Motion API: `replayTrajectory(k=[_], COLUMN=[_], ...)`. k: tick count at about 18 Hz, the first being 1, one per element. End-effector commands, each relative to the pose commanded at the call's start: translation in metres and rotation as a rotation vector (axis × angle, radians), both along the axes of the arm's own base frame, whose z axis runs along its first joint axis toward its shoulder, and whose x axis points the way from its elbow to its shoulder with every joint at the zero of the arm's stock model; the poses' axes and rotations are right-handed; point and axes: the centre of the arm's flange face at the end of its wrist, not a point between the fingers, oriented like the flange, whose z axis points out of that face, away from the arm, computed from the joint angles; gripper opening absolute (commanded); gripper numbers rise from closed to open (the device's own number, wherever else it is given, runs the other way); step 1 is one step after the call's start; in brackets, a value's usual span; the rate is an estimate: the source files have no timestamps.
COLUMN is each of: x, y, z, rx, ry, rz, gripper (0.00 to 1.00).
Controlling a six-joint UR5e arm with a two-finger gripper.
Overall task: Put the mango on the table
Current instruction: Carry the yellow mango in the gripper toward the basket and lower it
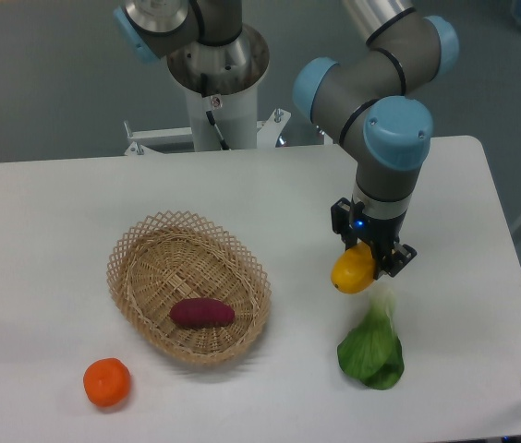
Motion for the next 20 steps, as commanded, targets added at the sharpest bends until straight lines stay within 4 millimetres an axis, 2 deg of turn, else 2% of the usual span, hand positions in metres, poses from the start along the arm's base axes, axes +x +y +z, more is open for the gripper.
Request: replayTrajectory(k=[7, 11, 13, 20], x=[0.002, 0.017, 0.028, 0.069], y=[-0.001, -0.011, -0.015, -0.038], z=[-0.002, -0.022, -0.020, -0.038], rx=[-0.004, -0.021, -0.020, -0.049], ry=[-0.003, -0.038, -0.040, -0.081], rz=[0.002, 0.001, -0.002, -0.058], gripper=[0.53, 0.53, 0.54, 0.57])
